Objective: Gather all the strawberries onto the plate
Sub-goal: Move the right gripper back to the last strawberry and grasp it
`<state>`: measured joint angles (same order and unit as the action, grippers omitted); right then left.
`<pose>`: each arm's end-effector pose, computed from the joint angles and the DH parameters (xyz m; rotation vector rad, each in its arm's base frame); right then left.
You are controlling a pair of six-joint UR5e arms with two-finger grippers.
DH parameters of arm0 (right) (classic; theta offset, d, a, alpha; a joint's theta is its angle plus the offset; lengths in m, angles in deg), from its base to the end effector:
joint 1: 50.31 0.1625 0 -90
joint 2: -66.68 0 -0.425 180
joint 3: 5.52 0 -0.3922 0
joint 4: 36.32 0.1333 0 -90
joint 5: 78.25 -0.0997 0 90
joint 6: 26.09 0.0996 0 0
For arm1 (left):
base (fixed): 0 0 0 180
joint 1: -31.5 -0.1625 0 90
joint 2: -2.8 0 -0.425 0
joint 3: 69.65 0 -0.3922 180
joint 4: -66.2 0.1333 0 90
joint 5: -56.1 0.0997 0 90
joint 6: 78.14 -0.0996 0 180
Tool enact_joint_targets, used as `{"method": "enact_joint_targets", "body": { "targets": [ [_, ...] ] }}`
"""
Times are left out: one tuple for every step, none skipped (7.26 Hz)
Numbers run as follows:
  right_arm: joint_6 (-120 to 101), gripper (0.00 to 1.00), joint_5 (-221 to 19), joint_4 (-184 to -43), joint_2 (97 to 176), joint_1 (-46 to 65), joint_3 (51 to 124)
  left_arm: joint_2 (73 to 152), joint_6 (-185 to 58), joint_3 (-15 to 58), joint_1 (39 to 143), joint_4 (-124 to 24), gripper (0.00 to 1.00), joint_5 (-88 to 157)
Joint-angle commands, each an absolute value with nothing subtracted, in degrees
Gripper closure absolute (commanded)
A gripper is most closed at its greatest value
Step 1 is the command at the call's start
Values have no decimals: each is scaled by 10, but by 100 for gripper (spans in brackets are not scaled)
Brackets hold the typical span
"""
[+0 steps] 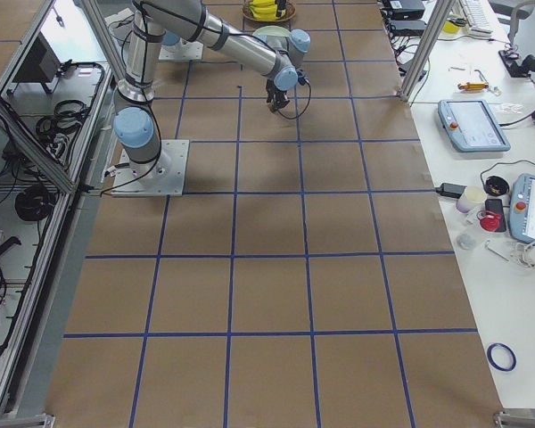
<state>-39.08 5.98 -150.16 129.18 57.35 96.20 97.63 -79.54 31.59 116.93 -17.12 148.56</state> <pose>0.3095 -0.4996 0.1695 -0.7795 2.9224 0.4143 -0.0892 -0.5035 0.3630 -0.0802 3.0957 0.2574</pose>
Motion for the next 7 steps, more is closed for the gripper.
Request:
{"method": "enact_joint_targets", "body": {
  "targets": [
    [-386,100,63,-1502,1296,574,956,976,-795,316,1169,-172,0,1486],
    [-385,100,80,-1501,1302,574,947,976,-795,316,1169,-171,0,1486],
    [-386,100,92,-1495,1315,574,919,976,-795,316,1169,-171,0,1486],
    [-367,100,88,-1493,1328,574,889,976,-792,315,1169,-171,0,1486],
    [-362,100,91,-1468,1330,576,856,975,-792,315,1169,-171,0,1487],
    [-328,100,81,-1450,1328,586,823,976,-793,315,1169,-171,0,1486],
    [-292,100,67,-1455,1320,616,812,976,-792,314,1169,-171,0,1486]
  ]
}}
